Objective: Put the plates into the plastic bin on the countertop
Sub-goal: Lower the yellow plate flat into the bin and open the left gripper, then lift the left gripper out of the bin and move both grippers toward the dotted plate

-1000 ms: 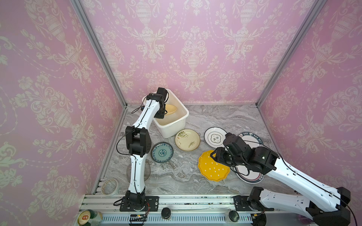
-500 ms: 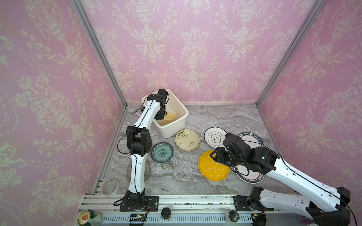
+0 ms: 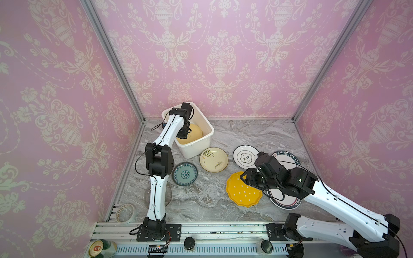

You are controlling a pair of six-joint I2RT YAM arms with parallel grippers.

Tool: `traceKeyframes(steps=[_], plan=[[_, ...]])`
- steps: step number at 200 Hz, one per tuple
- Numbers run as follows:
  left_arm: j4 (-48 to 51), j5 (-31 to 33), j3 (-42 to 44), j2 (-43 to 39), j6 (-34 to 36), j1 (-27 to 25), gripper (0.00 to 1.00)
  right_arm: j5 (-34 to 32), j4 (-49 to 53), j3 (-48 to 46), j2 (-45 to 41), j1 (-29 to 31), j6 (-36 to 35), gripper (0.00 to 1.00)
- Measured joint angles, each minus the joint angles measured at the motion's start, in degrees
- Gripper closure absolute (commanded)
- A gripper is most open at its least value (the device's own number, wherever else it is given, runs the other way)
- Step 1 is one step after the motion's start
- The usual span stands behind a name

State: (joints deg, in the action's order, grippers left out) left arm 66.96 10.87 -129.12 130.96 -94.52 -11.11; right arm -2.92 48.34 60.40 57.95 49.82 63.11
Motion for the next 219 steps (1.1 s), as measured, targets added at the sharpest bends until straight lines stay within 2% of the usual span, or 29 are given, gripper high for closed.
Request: traceKeyframes(steps=[21, 48, 85, 108, 138, 192, 219], plan=[[0.0, 0.0, 0.0, 0.0, 1.9, 0.0, 0.35, -0.1, 0.0, 0.0, -0.1, -0.2, -0.2, 0.41], [-1.0, 0.0, 1.9, -1.0, 4.0, -0.1, 0.34, -0.3, 0.0, 0.1, 0.0, -0.4, -0.4, 0.37], [-5.7, 0.0, 14.2, -9.3, 4.9, -0.7, 0.33, -0.3, 0.0, 0.9, 1.0, -0.4, -1.1, 0.35], [-9.1, 0.0, 22.0, -15.2, 4.9, -0.9, 0.24, -0.3, 0.1, 1.1, 1.1, -0.4, -1.3, 0.34], [-12.5, 0.0, 27.1, -18.7, 5.1, -0.7, 0.2, -0.5, 0.4, 1.5, 1.1, -0.4, -1.7, 0.31], [-12.2, 0.0, 26.8, -18.7, 6.8, -0.7, 0.16, -0.5, 0.7, 1.7, 1.1, -0.4, -1.7, 0.3], [-5.8, -0.2, 16.9, -15.4, 9.2, -0.5, 0.11, -0.5, 0.7, 2.5, 1.3, -0.4, -1.7, 0.3]])
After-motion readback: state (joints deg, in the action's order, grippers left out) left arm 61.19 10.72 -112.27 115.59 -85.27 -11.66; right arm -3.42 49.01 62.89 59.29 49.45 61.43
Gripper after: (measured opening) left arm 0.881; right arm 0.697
